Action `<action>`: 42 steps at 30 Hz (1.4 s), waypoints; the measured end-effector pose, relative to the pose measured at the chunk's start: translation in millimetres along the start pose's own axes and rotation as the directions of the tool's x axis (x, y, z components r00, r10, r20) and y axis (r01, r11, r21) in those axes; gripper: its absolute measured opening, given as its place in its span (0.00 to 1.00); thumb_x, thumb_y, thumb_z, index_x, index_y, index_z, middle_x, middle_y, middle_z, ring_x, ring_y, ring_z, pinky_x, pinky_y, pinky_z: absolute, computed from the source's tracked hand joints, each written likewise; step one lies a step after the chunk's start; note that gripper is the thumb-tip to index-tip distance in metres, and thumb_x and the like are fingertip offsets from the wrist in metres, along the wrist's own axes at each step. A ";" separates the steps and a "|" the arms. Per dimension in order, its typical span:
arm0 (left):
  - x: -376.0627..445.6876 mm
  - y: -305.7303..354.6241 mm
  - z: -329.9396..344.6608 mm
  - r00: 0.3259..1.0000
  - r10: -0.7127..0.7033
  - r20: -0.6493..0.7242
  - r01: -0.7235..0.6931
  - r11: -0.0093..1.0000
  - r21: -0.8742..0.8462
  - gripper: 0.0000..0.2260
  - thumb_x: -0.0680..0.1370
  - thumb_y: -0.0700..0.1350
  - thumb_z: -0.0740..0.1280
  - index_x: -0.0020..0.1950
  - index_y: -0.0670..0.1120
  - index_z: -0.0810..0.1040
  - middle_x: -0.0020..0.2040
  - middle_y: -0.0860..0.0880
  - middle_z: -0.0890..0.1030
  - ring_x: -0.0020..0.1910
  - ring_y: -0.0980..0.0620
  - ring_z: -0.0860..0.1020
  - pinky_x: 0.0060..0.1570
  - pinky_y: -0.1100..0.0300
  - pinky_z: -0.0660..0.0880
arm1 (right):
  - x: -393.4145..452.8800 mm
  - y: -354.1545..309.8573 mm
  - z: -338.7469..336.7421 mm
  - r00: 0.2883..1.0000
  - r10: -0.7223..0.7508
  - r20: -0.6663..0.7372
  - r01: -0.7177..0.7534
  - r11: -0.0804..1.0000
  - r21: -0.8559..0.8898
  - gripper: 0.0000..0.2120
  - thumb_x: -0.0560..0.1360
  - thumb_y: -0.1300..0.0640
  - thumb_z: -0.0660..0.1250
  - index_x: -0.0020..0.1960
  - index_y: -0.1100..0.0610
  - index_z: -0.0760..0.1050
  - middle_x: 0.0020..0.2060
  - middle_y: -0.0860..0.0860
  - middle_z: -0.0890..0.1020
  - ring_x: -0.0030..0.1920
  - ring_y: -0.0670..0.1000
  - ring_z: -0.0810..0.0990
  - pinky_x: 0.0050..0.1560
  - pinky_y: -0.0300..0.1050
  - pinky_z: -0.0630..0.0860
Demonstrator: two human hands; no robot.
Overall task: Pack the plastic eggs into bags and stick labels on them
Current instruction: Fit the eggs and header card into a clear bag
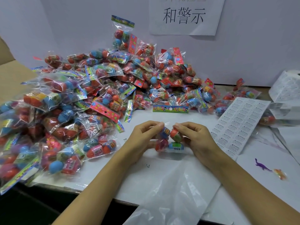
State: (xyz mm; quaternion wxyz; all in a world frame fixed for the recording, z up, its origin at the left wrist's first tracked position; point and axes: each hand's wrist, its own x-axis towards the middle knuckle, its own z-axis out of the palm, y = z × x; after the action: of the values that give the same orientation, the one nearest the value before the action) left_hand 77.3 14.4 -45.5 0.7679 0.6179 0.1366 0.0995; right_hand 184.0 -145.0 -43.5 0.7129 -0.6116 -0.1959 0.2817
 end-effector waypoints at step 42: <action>-1.9 5.8 -3.6 1.000 0.026 -0.014 -0.029 0.975 -0.221 0.28 0.73 0.63 0.69 0.55 0.38 0.83 0.55 0.34 0.84 0.55 0.36 0.84 0.51 0.47 0.83 | -0.4 -12.2 -29.1 0.929 -0.111 0.354 -0.247 0.527 0.813 0.31 0.67 0.54 0.66 0.69 0.58 0.69 0.51 0.53 0.82 0.49 0.51 0.83 0.52 0.50 0.81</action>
State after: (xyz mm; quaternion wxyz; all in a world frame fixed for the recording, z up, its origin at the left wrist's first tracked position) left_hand 74.4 18.4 -40.4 0.8296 0.5300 0.1202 0.1280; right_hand 203.9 -168.5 -36.5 0.8579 -0.1326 -0.1381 0.4768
